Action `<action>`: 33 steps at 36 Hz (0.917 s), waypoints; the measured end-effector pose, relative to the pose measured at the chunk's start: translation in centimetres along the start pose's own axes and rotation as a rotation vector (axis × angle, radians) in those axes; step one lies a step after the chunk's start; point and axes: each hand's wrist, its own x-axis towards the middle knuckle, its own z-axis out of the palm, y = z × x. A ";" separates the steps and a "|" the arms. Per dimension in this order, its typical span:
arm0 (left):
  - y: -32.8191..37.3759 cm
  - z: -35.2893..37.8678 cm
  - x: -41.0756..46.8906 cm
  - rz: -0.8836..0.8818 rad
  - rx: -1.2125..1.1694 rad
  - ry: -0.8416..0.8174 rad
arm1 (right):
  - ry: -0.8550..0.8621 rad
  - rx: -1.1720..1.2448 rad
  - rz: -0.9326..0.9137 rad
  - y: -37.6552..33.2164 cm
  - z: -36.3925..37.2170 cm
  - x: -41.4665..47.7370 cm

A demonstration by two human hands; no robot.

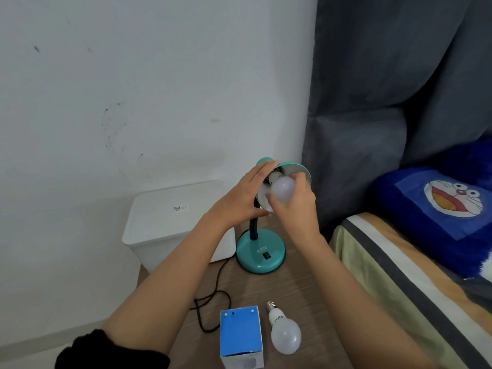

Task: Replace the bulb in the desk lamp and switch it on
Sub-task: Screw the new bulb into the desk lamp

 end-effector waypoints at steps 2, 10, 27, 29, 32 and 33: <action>0.1 -0.1 0.0 0.001 0.005 -0.001 | 0.005 -0.118 -0.063 0.0 0.1 0.1; 0.3 -0.1 0.2 -0.006 0.002 -0.004 | 0.049 -0.147 0.007 -0.2 -0.1 0.2; 0.9 -0.2 0.0 0.012 0.017 0.001 | 0.014 0.127 0.202 -0.6 -0.6 0.3; 0.9 -0.2 0.0 0.003 0.004 0.002 | 0.020 0.146 0.213 -0.9 -0.6 0.1; 1.0 -0.3 -0.1 0.007 0.006 0.008 | 0.024 0.201 0.202 -1.1 -0.5 -0.1; 0.9 -0.3 -0.2 0.008 0.005 0.010 | 0.019 0.206 0.203 -1.1 -0.4 -0.2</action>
